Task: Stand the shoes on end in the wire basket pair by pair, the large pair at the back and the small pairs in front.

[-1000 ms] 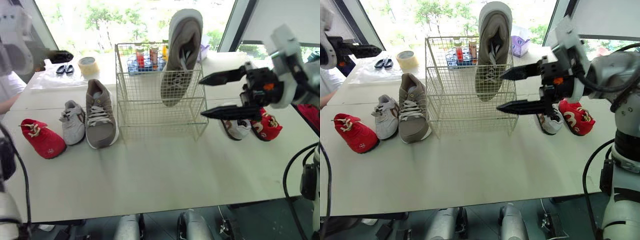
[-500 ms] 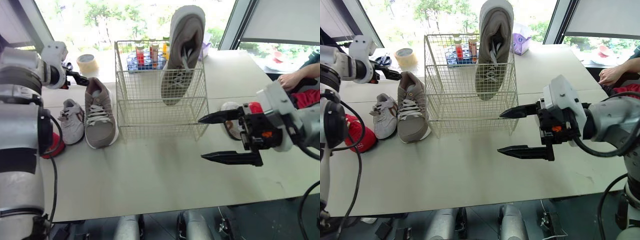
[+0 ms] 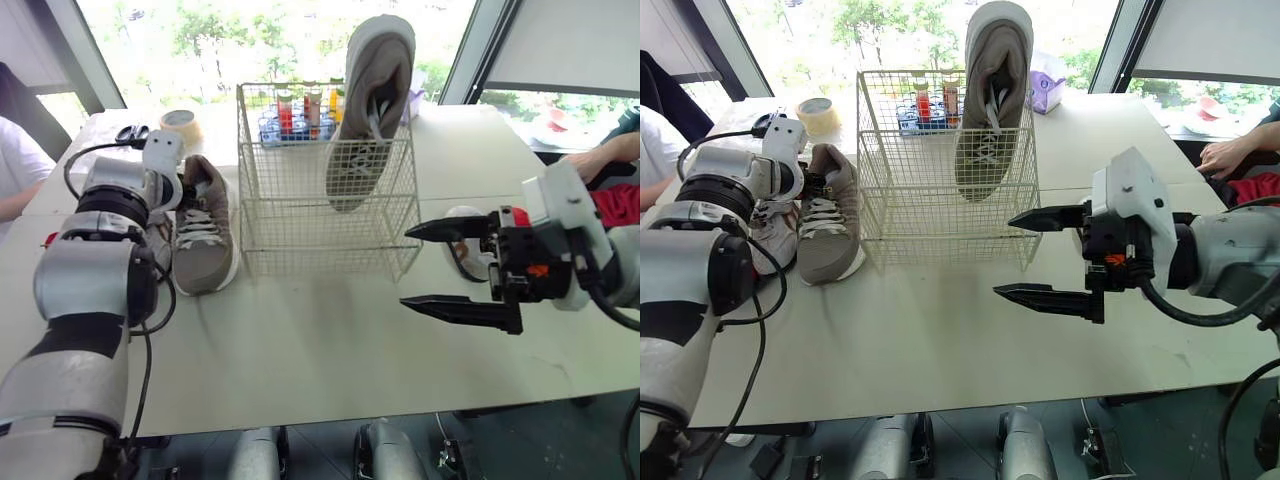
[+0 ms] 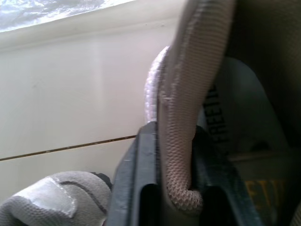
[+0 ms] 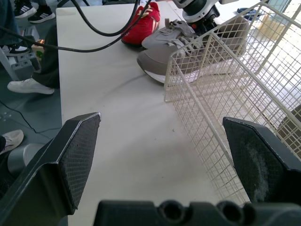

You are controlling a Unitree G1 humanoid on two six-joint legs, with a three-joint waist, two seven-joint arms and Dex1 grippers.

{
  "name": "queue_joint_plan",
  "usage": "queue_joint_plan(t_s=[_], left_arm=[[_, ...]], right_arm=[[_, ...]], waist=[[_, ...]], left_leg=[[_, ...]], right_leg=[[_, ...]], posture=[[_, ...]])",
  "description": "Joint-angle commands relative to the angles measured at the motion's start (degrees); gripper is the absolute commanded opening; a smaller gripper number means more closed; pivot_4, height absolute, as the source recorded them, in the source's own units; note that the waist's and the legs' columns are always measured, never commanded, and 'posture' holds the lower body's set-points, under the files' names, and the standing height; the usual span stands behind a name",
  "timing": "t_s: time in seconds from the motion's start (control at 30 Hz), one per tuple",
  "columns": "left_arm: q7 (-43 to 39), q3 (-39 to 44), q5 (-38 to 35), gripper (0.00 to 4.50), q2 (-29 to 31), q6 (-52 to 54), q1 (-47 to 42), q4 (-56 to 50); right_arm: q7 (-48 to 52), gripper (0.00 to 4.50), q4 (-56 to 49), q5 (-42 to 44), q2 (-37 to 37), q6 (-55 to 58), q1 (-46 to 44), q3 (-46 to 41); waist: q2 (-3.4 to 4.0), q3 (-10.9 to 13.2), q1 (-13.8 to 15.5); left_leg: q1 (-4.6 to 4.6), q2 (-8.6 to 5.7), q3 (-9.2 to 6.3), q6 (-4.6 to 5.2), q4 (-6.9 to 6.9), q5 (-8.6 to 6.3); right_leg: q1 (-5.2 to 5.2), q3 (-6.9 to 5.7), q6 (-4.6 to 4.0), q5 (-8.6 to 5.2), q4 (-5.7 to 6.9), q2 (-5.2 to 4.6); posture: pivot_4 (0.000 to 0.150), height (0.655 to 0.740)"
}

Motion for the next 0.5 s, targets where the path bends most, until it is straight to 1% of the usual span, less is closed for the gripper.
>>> queue_joint_plan(t_s=[0.03,0.1,0.13,0.2,0.23,0.27,0.37,0.47,0.5], left_arm=[[1.2,3.0,-0.6,0.05,0.4,0.3,-0.6,0.3],[5.5,7.6,-3.4,0.05,2.0,0.5,-3.0,-0.1],[7.8,10.7,-5.8,0.05,3.7,0.4,-6.2,-0.7],[8.4,14.1,-8.4,0.05,6.0,1.0,-11.7,-2.1],[8.5,14.6,-8.7,0.05,6.7,0.3,-13.6,-2.8],[7.4,14.1,-8.2,0.05,7.2,-1.2,-15.0,-3.8],[5.1,13.8,-8.4,0.05,8.8,-5.6,-18.5,-7.2],[4.8,15.1,-10.2,0.05,9.9,-8.5,-20.4,-11.1],[4.7,15.6,-10.8,0.05,9.8,-11.2,-20.5,-13.2]], right_arm=[[-0.8,4.50,0.3,1.8,-1.8,-1.2,-0.4,-1.4],[-1.2,4.50,0.6,2.6,-2.5,-1.2,0.2,-2.1],[-2.1,4.50,1.1,3.1,-2.5,-1.3,-0.1,-2.4],[-3.5,4.50,2.3,4.9,-2.5,-1.2,-0.6,-3.3],[-4.0,4.50,3.1,6.0,-2.6,-1.1,-1.0,-3.8],[-4.4,4.50,4.1,6.9,-2.7,-1.2,-1.6,-4.1],[-4.8,4.50,7.5,7.2,-3.6,-1.7,-4.2,-3.6],[-3.7,4.50,10.1,6.0,-4.4,-2.4,-6.5,-1.5],[-3.0,4.50,10.8,5.3,-4.8,-2.7,-7.2,-0.8]], waist=[[0.00,0.0,0.0],[0.00,0.0,0.0],[-0.06,0.0,-0.1],[-0.49,0.3,-0.2],[-0.80,0.5,-0.1],[-0.90,0.5,-0.1],[-0.89,0.5,-0.2],[-0.84,0.5,-0.3],[-0.83,0.5,-0.3]], left_leg=[[0.00,0.00,0.00,0.00,0.00,0.00],[-0.01,0.00,0.00,0.00,0.00,0.00],[-0.03,0.00,-0.01,0.00,0.01,0.00],[-0.29,0.03,-0.04,-0.01,0.12,0.01],[-0.43,0.04,-0.05,-0.03,0.18,0.02],[-0.47,0.04,-0.05,-0.04,0.19,0.03],[-0.49,0.01,0.01,0.01,0.18,-0.01],[-0.37,0.01,0.03,0.03,0.12,-0.03],[-0.35,0.02,0.03,0.03,0.12,-0.03]], right_leg=[[0.00,0.00,0.00,0.00,0.01,0.00],[-0.01,0.00,0.00,0.00,0.02,0.00],[-0.04,0.00,0.01,0.00,0.03,0.00],[-0.32,0.00,0.00,0.01,0.18,0.02],[-0.50,0.00,0.00,0.01,0.31,0.01],[-0.54,0.00,0.00,0.00,0.35,0.01],[-0.47,-0.01,0.01,0.01,0.18,-0.03],[-0.36,-0.01,0.04,0.02,0.08,-0.03],[-0.37,-0.01,0.04,0.02,0.10,-0.03]], posture=[[0.150,0.6675],[0.150,0.6675],[0.150,0.6675],[0.150,0.6675],[0.150,0.6675],[0.150,0.6675],[0.150,0.6675],[0.150,0.6675],[0.150,0.6675]])
